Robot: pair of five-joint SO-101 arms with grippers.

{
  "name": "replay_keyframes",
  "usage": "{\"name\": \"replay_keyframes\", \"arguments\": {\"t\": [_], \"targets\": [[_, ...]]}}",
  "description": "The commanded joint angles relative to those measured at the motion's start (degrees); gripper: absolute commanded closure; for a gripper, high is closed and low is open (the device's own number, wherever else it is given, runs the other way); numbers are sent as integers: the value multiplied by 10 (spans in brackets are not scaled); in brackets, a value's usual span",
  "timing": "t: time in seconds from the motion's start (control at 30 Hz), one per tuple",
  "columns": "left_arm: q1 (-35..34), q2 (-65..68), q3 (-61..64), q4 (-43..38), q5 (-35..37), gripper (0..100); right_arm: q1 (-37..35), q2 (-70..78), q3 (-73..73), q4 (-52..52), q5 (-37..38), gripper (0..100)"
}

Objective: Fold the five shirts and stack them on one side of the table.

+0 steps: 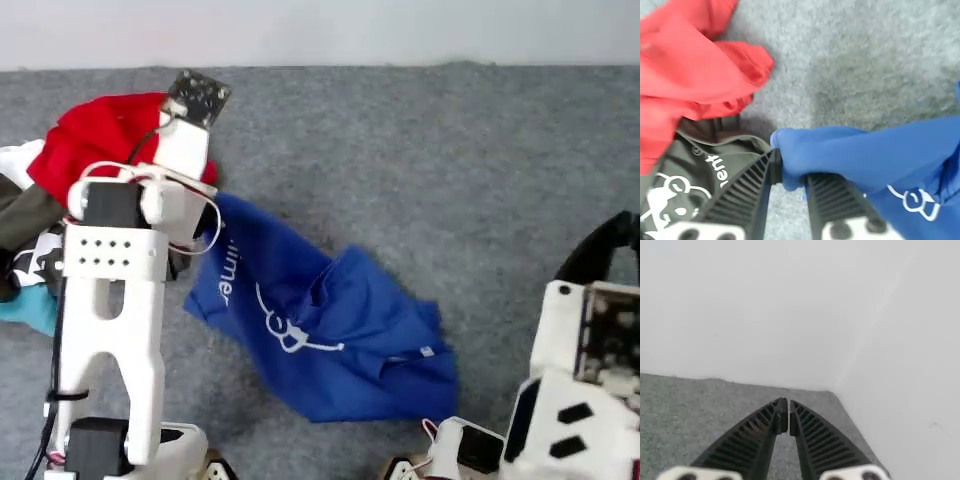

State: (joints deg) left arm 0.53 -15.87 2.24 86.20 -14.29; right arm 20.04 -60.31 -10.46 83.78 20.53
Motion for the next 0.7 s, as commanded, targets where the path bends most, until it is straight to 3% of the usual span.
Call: {"name": "replay_keyframes", "arguments": {"t": [0.0, 0.2, 0.4, 0.5, 0.67], "targets": [[0, -3, -50, 35, -7, 985, -6, 9, 4, 27, 1, 990], [0, 2, -24, 57, -7, 985, -156, 52, 99, 60, 1, 990], [0, 3, 52, 56, -7, 985, -341, 157, 244, 2, 2, 989], [0, 3, 76, 51, -7, 985, -368, 240, 270, -38, 1, 957], [-1, 3, 111, 19, -7, 985, -387, 418, 258, -74, -33, 810]]}}
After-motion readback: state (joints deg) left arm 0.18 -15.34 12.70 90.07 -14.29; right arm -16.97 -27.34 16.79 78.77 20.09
